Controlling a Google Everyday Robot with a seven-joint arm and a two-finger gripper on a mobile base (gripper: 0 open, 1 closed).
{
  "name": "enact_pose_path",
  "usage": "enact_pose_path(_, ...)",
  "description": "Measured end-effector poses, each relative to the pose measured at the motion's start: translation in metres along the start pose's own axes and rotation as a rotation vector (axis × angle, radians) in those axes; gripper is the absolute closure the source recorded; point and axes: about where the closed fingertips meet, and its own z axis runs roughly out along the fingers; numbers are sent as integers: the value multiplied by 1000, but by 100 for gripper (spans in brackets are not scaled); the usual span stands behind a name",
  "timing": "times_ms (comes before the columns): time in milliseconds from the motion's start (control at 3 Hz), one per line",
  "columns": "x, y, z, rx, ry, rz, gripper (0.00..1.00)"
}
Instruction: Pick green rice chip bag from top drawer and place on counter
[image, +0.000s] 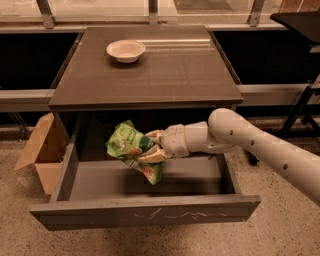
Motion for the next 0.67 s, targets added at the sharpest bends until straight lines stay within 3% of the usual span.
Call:
enact_pose_path(333, 0, 0, 0, 0, 0, 0, 100)
enact_pose_path(667, -36, -13, -43, 24, 7, -80, 100)
